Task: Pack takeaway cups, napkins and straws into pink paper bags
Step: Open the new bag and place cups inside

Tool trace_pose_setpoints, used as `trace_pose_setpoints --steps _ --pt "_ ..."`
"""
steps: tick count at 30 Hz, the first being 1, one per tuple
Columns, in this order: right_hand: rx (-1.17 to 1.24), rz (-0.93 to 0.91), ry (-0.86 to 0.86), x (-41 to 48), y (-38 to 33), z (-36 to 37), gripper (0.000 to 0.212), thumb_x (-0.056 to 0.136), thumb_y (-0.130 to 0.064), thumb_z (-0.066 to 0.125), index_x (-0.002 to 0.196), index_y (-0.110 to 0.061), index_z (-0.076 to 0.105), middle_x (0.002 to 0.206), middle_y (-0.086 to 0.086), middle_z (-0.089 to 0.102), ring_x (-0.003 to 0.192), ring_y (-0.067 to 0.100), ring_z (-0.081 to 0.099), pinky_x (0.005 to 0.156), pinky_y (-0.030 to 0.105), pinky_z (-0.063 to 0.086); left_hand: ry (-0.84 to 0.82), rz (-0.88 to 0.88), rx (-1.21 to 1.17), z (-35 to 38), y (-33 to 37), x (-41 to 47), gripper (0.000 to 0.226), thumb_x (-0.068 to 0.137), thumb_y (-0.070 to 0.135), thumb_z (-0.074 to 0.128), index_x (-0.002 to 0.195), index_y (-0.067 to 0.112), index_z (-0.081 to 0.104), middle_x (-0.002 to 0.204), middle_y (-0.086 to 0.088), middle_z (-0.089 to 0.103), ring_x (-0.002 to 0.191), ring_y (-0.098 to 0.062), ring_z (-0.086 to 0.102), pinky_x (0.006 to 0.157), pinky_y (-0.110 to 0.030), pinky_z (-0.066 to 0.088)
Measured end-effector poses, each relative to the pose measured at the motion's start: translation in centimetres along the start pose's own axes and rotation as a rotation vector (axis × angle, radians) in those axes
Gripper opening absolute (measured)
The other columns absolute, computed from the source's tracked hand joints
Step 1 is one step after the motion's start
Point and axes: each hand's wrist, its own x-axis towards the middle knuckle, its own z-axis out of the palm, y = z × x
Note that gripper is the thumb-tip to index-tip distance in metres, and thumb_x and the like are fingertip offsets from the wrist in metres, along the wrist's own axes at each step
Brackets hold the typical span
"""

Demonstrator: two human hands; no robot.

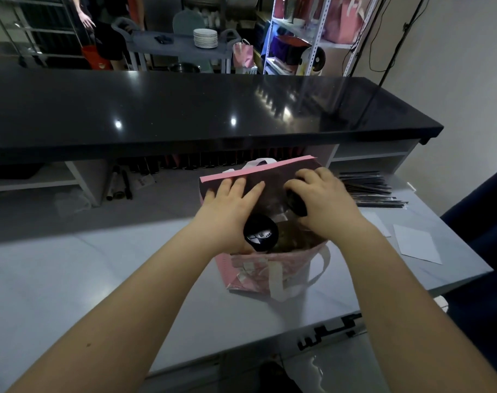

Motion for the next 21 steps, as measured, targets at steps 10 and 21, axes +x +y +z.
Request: trace_pose_setpoints --steps 10,21 --pt "0.209 0.024 -0.196 1.7 1.3 4.0 0.061 0.082 -0.024 0.065 0.137 -0.025 0.039 0.133 0.008 0.044 0.120 0.033 0.038 0.095 0.044 0.044 0.095 0.002 0.001 1.4 3.5 2.1 0.133 0.057 0.062 0.082 0.154 0.028 -0.003 0.159 -0.005 0.009 0.145 -0.030 0.006 0.117 -0.052 0.016" --pt "0.236 0.032 -0.163 1.7 2.5 7.2 0.073 0.077 -0.019 0.071 0.140 -0.026 0.034 0.149 0.006 0.032 0.127 0.038 0.035 0.101 0.045 0.040 0.086 -0.055 -0.017 1.7 4.6 2.4 0.141 0.053 0.067 0.081 0.152 0.031 -0.012 0.159 0.000 0.003 0.146 -0.029 -0.001 0.119 -0.056 0.007"
